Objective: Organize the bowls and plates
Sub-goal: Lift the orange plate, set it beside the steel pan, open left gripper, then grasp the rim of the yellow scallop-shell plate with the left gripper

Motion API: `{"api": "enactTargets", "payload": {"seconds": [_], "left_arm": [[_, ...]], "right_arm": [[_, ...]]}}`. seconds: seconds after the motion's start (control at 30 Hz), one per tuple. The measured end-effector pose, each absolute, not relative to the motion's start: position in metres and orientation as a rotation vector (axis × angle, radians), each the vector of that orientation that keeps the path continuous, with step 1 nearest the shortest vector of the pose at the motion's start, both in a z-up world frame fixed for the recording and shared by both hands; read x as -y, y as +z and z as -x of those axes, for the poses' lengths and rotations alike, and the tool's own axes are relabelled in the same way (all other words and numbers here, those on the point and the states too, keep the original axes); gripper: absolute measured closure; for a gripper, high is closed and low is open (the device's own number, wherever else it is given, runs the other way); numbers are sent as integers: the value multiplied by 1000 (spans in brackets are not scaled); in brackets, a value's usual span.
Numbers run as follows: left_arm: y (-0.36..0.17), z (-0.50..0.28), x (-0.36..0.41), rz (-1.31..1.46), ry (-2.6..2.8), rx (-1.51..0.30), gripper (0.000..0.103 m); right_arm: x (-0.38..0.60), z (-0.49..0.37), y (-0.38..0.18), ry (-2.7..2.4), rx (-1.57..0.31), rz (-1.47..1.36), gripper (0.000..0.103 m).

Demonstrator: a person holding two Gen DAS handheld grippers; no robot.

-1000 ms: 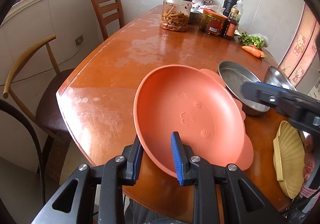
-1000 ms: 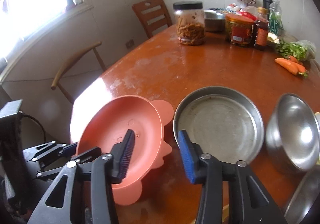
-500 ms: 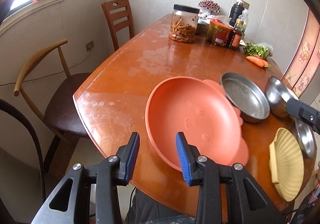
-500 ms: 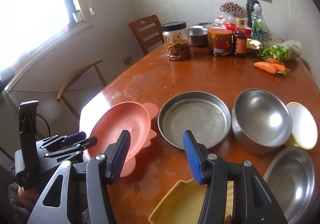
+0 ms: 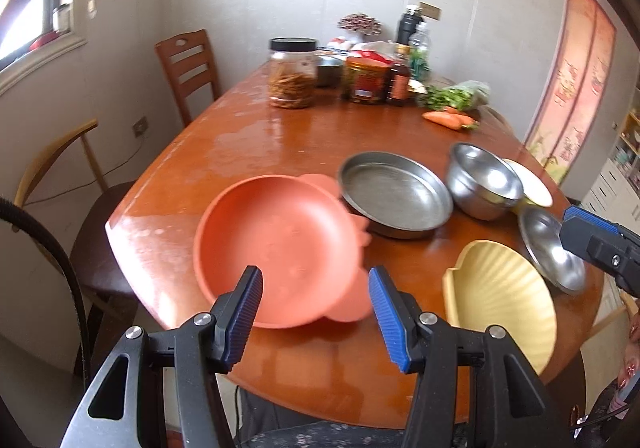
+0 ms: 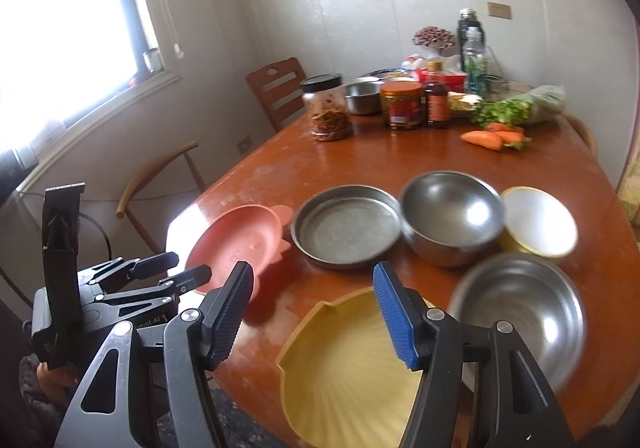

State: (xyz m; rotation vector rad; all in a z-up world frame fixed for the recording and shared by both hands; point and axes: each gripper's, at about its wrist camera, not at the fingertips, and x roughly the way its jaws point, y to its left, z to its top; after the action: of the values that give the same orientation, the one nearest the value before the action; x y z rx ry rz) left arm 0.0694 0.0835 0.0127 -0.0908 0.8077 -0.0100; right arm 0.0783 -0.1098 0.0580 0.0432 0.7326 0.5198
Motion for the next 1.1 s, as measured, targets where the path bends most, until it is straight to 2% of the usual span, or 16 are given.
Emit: {"api": "enactTargets", "payload": {"seconds": [0.53, 1.1], "left_arm": [[8, -63, -19, 11, -100, -841, 48], [-17, -68, 2, -48, -103, -910, 48]], "right_arm": [[178, -26, 38, 385, -799, -98, 36], [178, -20, 2, 378, -910, -91, 36]]}}
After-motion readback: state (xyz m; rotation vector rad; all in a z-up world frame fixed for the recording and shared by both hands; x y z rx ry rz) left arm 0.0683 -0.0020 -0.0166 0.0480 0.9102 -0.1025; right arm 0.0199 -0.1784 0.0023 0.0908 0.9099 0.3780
